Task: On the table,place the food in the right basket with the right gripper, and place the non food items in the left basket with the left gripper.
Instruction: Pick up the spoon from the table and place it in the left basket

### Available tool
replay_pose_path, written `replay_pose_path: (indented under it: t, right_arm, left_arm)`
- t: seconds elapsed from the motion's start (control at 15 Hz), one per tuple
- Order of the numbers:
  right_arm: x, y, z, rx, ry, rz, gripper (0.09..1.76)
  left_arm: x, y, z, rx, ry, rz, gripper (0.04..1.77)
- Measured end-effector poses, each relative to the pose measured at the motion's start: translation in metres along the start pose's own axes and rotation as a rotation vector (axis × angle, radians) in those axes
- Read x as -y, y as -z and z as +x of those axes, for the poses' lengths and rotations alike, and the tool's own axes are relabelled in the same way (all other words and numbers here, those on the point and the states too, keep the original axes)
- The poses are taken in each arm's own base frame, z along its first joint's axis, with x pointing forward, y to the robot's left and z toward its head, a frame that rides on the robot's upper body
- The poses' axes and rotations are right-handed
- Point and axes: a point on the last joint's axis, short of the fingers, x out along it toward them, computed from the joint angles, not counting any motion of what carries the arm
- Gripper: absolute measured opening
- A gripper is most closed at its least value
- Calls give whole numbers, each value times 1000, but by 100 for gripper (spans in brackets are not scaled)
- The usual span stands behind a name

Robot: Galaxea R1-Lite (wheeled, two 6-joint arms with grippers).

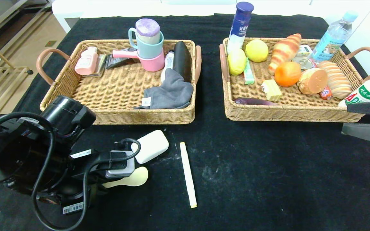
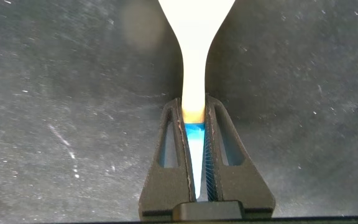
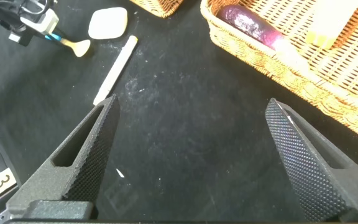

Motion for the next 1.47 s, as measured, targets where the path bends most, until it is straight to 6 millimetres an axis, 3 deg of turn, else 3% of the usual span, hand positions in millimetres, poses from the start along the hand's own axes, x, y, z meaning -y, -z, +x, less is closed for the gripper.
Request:
replay_pose_path:
  t: [0.73, 1.27, 1.47]
  right_arm:
    - [0, 0, 0, -2, -1, 1, 171]
    - [-1, 0, -1, 0, 0, 0, 171]
    - [-1, 0, -1, 0, 0, -1, 171]
  left_arm:
    - [6, 0, -23, 82, -42, -15, 22]
    - [-8, -22, -43, 246, -12, -486, 22]
    - [-12, -27, -51, 272, -35, -530, 22]
